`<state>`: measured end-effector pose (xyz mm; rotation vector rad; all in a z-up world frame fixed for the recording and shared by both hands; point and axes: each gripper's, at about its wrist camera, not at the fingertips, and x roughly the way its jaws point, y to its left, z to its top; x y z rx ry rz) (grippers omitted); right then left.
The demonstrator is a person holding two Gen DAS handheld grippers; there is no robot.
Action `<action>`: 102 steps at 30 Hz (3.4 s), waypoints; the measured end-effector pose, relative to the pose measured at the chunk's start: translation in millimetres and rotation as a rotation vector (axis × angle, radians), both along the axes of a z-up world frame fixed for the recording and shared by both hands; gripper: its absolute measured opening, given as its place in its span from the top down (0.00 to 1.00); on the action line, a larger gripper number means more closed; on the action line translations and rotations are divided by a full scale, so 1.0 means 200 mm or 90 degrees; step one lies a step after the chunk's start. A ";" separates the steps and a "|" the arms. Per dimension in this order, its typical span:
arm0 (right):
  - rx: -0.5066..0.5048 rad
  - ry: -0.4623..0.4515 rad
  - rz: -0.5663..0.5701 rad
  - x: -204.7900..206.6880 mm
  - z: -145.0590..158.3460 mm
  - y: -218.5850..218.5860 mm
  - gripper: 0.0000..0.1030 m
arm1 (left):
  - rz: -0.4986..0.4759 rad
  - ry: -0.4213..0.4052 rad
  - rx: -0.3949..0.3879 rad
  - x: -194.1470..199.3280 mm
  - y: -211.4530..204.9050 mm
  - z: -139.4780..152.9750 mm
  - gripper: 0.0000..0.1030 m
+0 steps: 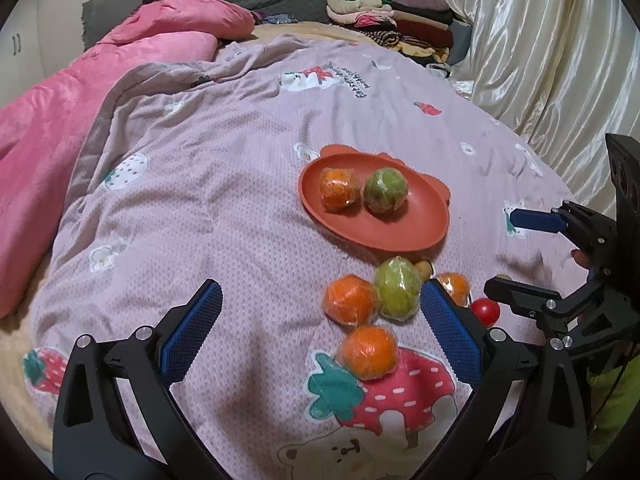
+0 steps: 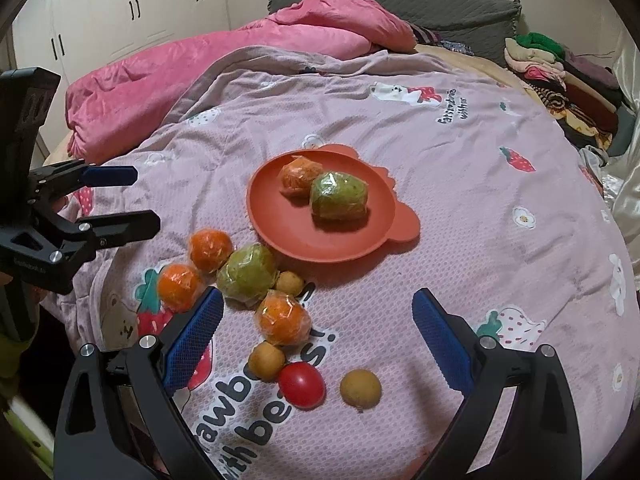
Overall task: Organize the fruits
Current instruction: 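Move both tools back toward the remaining fruit cluster, then grasp a wrapped orange with the right tool while the left tool grasps another wrapped orange, then carry both wrapped oranges over the plate and lower them onto it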
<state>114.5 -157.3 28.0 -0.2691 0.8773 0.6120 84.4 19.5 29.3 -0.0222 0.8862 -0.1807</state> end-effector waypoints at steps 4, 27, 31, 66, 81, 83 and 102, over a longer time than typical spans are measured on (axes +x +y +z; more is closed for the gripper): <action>-0.004 0.006 0.004 -0.01 -0.01 0.01 0.08 | -0.010 0.014 0.006 -0.02 -0.03 -0.04 0.09; -0.031 0.044 0.026 0.02 -0.15 0.02 0.15 | -0.074 0.056 -0.018 -0.07 -0.10 -0.17 0.26; -0.033 0.055 0.044 0.03 -0.18 0.04 0.28 | -0.095 0.065 -0.024 -0.07 -0.13 -0.20 0.38; 0.019 0.054 0.058 0.04 -0.15 0.01 0.62 | -0.129 0.092 -0.073 -0.04 -0.13 -0.20 0.67; 0.042 0.022 0.045 0.11 -0.04 -0.02 0.62 | -0.117 0.067 -0.080 0.06 -0.09 -0.04 0.68; 0.043 0.017 0.046 0.12 -0.03 -0.02 0.62 | -0.117 0.068 -0.081 0.09 -0.10 -0.03 0.68; 0.044 -0.003 0.050 0.28 0.02 0.00 0.62 | -0.111 0.080 -0.041 0.36 -0.15 -0.01 0.68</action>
